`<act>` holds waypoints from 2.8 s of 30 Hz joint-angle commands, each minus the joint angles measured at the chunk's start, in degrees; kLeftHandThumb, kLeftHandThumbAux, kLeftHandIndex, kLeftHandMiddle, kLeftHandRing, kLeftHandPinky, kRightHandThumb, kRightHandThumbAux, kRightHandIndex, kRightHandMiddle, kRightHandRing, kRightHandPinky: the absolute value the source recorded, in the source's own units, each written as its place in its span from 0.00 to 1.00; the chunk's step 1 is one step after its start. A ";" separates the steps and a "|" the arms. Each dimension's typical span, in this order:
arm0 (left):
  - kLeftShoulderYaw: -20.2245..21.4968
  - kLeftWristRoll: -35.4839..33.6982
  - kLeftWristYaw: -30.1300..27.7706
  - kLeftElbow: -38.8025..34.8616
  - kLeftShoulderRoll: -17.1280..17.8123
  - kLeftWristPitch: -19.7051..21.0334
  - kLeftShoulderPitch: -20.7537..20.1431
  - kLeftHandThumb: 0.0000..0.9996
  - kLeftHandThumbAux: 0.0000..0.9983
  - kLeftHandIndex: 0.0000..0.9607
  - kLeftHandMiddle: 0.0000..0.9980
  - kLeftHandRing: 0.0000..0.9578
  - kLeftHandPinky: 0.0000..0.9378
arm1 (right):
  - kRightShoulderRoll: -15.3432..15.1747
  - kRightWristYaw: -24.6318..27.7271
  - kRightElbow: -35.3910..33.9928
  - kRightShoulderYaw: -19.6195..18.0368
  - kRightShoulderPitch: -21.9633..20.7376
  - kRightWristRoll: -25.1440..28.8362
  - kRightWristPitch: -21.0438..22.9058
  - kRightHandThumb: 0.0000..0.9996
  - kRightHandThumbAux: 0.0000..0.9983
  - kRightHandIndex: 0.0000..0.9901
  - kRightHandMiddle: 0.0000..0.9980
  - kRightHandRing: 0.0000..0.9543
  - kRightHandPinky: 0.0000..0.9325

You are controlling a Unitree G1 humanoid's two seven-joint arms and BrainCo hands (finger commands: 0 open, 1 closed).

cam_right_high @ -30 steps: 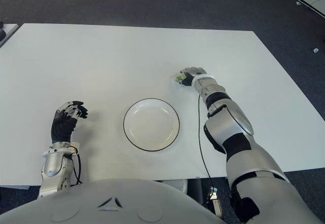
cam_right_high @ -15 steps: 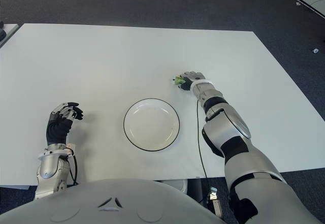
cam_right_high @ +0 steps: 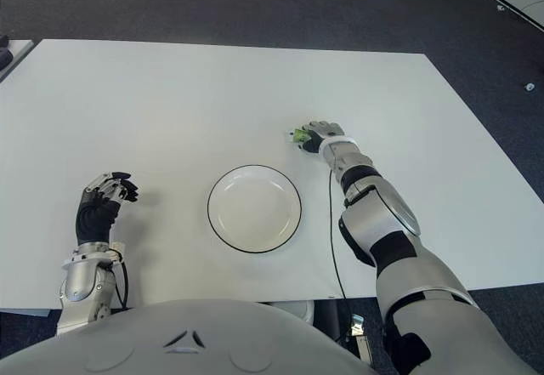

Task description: Put the toothpaste on the table into the plate.

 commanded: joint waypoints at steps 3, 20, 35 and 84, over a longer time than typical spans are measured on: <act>0.00 0.94 0.52 -0.96 0.06 1.32 0.37 0.70 0.72 0.46 0.58 0.61 0.59 | 0.15 1.69 1.31 -0.20 5.41 0.34 0.24 0.59 0.21 0.00 0.00 0.00 0.00; 0.20 -0.52 -0.78 -1.09 0.54 0.40 0.67 0.70 0.72 0.46 0.58 0.61 0.59 | -0.25 1.34 1.90 -6.36 9.98 5.46 2.21 0.66 0.42 0.24 0.28 0.32 0.37; 0.02 0.32 -0.01 -1.08 0.58 1.11 0.14 0.70 0.72 0.46 0.58 0.61 0.59 | 0.51 -3.03 1.43 -9.10 9.38 6.77 3.98 0.85 0.68 0.40 0.54 0.82 0.86; -0.91 0.00 0.02 0.58 -0.54 2.43 -2.73 0.71 0.72 0.46 0.57 0.58 0.57 | -7.12 -14.17 -28.66 -9.99 6.52 6.65 -20.81 0.85 0.68 0.39 0.54 0.88 0.83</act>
